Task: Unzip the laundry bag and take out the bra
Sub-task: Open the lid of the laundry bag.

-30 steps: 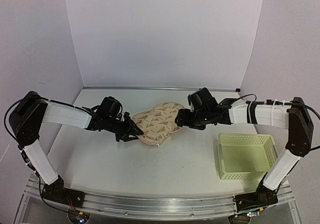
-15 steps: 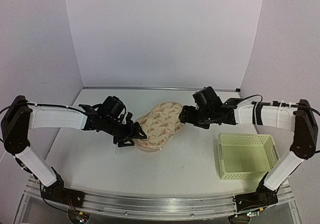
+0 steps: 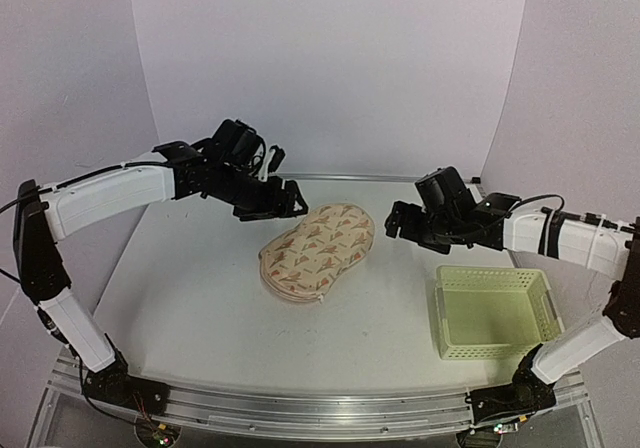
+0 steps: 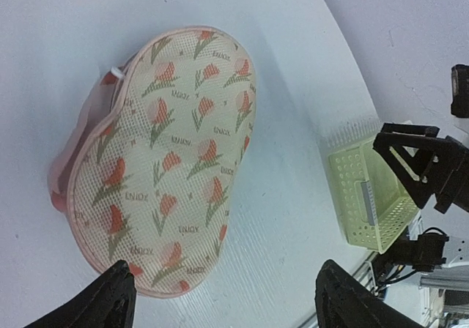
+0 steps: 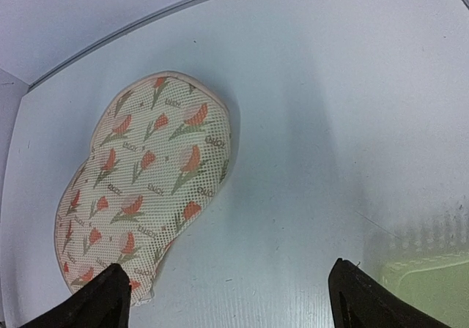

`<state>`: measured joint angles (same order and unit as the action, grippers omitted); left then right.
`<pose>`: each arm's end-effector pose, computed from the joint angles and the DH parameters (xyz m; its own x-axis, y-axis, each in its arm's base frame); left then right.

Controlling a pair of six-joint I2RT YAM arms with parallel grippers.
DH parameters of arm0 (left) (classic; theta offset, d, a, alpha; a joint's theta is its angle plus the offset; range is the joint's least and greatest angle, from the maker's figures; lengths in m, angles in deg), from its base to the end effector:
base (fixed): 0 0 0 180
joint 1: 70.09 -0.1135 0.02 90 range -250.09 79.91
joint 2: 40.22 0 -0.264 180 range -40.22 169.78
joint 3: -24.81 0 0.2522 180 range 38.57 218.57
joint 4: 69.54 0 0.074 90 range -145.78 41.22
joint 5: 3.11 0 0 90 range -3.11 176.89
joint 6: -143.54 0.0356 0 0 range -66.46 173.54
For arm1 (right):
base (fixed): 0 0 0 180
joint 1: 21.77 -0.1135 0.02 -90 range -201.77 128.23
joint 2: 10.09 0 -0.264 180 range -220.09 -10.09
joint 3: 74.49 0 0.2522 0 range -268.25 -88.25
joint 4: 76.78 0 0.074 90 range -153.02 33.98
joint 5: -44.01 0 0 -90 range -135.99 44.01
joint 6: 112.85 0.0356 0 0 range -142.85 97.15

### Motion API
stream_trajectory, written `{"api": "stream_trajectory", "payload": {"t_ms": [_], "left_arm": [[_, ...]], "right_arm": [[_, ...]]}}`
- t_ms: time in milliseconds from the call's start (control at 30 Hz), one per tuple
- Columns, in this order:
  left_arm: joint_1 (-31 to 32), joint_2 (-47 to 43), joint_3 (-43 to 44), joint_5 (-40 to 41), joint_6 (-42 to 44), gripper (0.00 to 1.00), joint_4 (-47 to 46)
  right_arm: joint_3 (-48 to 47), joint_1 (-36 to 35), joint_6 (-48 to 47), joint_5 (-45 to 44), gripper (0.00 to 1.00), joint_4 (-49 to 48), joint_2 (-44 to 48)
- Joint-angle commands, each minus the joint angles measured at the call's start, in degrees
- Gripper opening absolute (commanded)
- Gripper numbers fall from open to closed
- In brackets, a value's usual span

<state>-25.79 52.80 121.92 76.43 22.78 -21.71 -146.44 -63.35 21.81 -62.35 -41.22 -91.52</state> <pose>0.2562 -0.2590 0.3198 -0.8245 0.1018 -0.5566 0.4178 0.7730 -0.4774 0.2354 0.1955 0.2565 -0.7194 0.2633 -0.6427 0.0250 0.9346 0.3549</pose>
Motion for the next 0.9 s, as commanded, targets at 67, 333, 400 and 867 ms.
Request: {"api": "stream_trajectory", "payload": {"t_ms": [67,333,400,867], "left_arm": [[-1.6,9.5,10.9,3.4,12.2,0.86,4.8],[-5.2,19.0,20.0,3.6,16.7,0.86,5.5],[-6.3,21.0,21.7,2.3,17.6,0.86,5.5],[-11.0,35.1,31.0,-10.4,20.7,0.81,5.4]], "right_arm": [[-0.2,0.7,1.9,-5.3,0.98,7.5,5.8],[0.8,2.2,8.6,-10.2,0.98,20.1,10.1],[1.7,2.5,11.8,-10.3,0.98,22.1,10.7],[4.6,3.6,22.7,-6.7,0.98,26.0,7.6]]}}
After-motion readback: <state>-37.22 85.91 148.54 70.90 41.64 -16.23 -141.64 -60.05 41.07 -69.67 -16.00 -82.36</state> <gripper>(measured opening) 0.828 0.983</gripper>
